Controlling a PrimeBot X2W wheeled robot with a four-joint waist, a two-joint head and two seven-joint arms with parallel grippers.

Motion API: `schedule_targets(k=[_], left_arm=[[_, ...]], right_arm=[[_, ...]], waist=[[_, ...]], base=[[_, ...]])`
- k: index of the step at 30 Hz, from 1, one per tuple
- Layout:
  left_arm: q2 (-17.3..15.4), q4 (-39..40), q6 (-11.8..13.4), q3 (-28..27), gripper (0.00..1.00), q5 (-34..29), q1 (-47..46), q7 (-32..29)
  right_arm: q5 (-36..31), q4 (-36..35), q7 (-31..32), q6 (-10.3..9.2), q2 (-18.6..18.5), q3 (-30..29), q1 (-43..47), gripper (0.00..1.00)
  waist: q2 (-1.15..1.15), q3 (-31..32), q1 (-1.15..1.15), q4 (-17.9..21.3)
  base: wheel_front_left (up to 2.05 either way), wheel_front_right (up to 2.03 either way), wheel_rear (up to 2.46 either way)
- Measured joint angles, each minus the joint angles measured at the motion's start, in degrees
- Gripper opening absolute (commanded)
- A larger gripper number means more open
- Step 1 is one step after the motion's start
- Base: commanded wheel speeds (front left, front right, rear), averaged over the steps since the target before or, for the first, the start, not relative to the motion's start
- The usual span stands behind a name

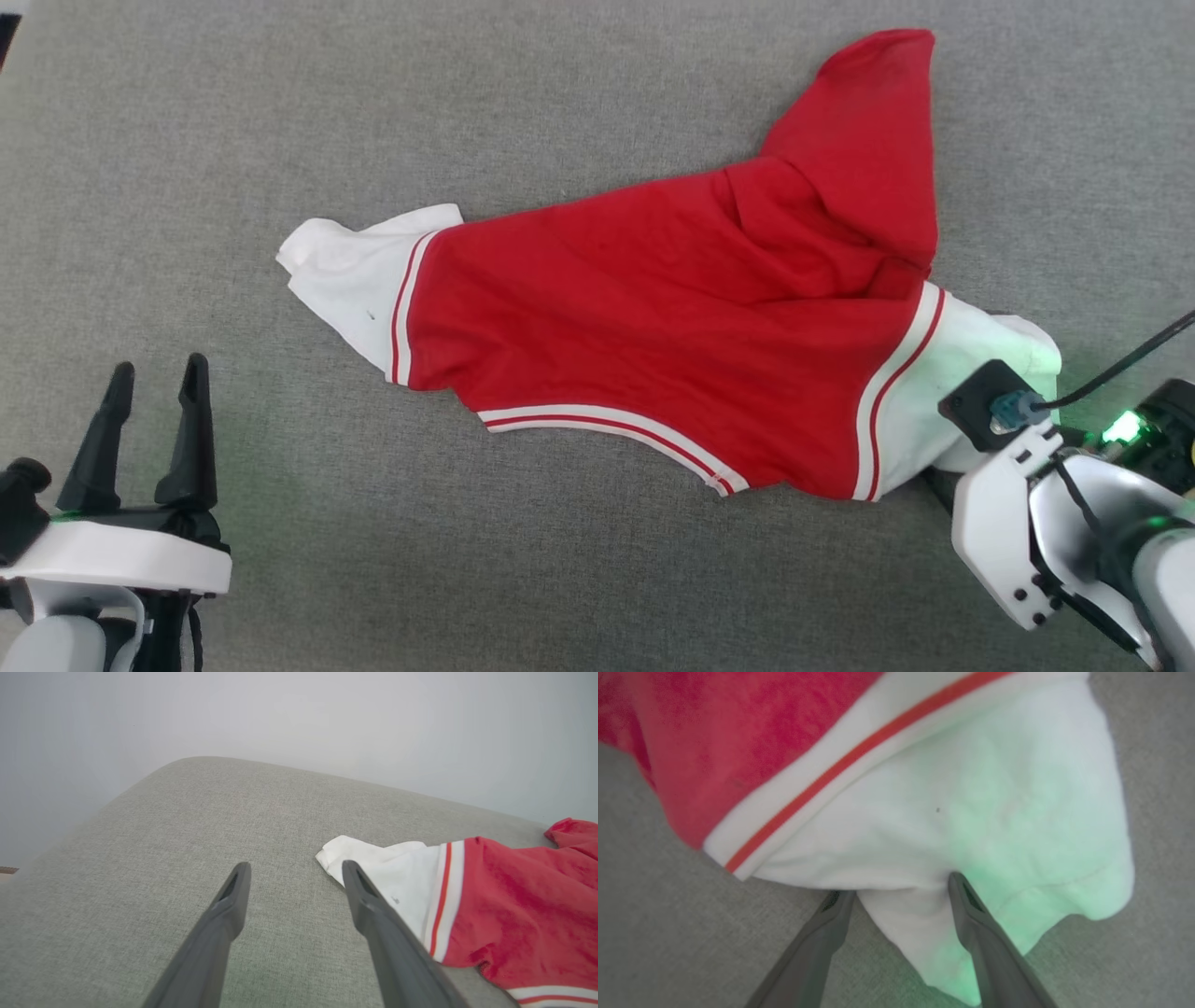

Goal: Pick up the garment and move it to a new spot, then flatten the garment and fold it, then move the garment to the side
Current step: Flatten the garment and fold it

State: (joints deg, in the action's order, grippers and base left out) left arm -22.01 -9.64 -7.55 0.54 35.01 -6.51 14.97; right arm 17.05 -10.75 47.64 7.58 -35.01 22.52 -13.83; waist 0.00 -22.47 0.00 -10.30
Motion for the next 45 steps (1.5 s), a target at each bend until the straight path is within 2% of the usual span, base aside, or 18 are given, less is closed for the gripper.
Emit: schedule_targets(k=[1,2,3,4,5,10,12,14,16,19,22,24,27,29,31,37,41,45], left_arm=[[-0.02,0.25,0.00,-0.11,1.00,0.09,-0.13,0.00],[-0.07,0.47,0.00,-0.15,1.00,0.15,-0.17,0.00],[-0.16,0.65,0.00,-0.22,1.00,0.30,-0.17,0.00],[-0.42,0.82,0.00,-0.19,1.00,0.44,-0.16,0.00],[-0.86,1.00,0.00,-0.14,1.00,0.63,-0.16,0.00],[-4.00,2.56,0.00,-0.68,1.00,2.45,-0.12,0.00],[-6.72,4.11,0.00,0.55,1.00,3.16,-0.12,0.00],[-10.84,6.15,0.00,3.37,1.00,3.60,-0.17,0.00],[-15.85,7.37,-0.01,6.28,1.00,4.55,-0.44,0.01],[-25.95,8.38,-0.01,13.70,1.00,7.54,-1.67,0.01],[-37.23,9.28,-0.01,25.33,1.00,13.21,-4.17,-0.65],[-43.78,11.01,-0.01,33.85,1.00,15.61,-7.05,-3.49],[-49.85,12.84,-0.01,44.12,1.00,17.64,-14.27,-7.02],[-51.02,13.14,-0.01,50.53,1.00,17.34,-19.18,-9.21],[-50.87,12.47,-0.01,56.01,1.00,17.25,-24.42,-10.57],[-47.65,7.32,-0.01,69.92,1.00,17.84,-38.91,-10.04],[-46.03,3.34,-0.01,72.49,1.00,16.92,-44.00,-9.33],[-45.29,1.36,0.00,72.64,1.00,15.82,-44.22,-9.58]], right_arm=[[-0.47,0.42,-0.35,0.00,0.36,0.15,-0.38,0.95],[-0.85,1.00,-0.31,0.00,0.54,0.56,-0.71,0.45],[-1.08,1.36,-0.26,0.00,0.56,1.09,-1.02,0.29],[-1.24,1.57,-0.30,0.00,0.73,1.35,-1.29,0.04],[-1.46,1.83,-0.35,0.00,0.98,1.51,-1.51,0.00],[-1.91,3.33,-1.57,0.01,2.31,2.33,-2.27,0.00],[-2.21,3.79,-2.16,0.08,2.79,2.14,-2.38,0.00],[-2.53,4.13,-2.79,0.09,3.36,1.96,-2.41,0.00],[-2.98,4.28,-3.24,0.10,3.81,1.74,-2.43,0.00],[-3.52,4.10,-3.34,0.13,4.43,1.42,-2.53,0.00],[-4.30,3.79,-3.36,0.16,5.10,1.26,-2.95,0.00],[-4.71,3.77,-3.36,0.18,5.43,1.53,-3.50,0.00],[-5.04,3.87,-3.03,0.16,5.78,2.68,-5.04,0.00],[-5.27,4.08,-3.02,0.18,6.05,3.38,-6.21,0.00],[-5.36,4.31,-3.02,0.18,6.38,4.00,-7.31,0.00],[-5.61,4.32,-2.77,0.18,7.35,4.87,-8.95,0.00],[-6.10,3.77,-2.72,0.18,8.12,4.85,-9.22,0.00],[-6.83,3.32,-2.71,0.18,8.92,4.80,-9.43,0.00]], waist=[[0.00,-0.34,0.00,-0.09],[0.00,-0.61,0.00,-0.16],[0.00,-0.80,0.00,-0.22],[0.00,-0.94,0.00,-0.23],[0.00,-1.01,0.00,-0.19],[0.00,-0.85,0.00,0.45],[0.00,-0.73,0.00,0.86],[0.00,-0.61,0.00,1.26],[0.00,-0.61,0.00,1.63],[0.00,-1.03,0.00,2.11],[0.00,-1.72,0.00,2.61],[0.00,-2.21,0.00,3.04],[0.00,-3.09,0.00,3.79],[0.00,-3.72,0.00,4.29],[0.00,-4.32,0.00,4.79],[0.00,-6.04,0.00,5.85],[0.00,-6.98,0.00,6.41],[0.00,-7.85,0.00,7.00]], base=[[0.00,0.00,0.00],[0.00,0.00,0.00],[0.00,0.00,0.00],[0.00,0.00,0.00],[0.00,0.00,0.00],[0.00,0.00,0.00],[0.00,0.00,0.00],[0.00,0.00,0.00],[0.00,0.00,0.00],[0.00,0.00,0.00],[0.00,0.00,0.00],[0.00,0.00,0.00],[0.00,0.00,0.00],[0.00,0.00,0.00],[0.00,0.00,0.00],[0.00,0.00,0.00],[0.00,0.00,0.00],[0.00,0.00,0.00]])
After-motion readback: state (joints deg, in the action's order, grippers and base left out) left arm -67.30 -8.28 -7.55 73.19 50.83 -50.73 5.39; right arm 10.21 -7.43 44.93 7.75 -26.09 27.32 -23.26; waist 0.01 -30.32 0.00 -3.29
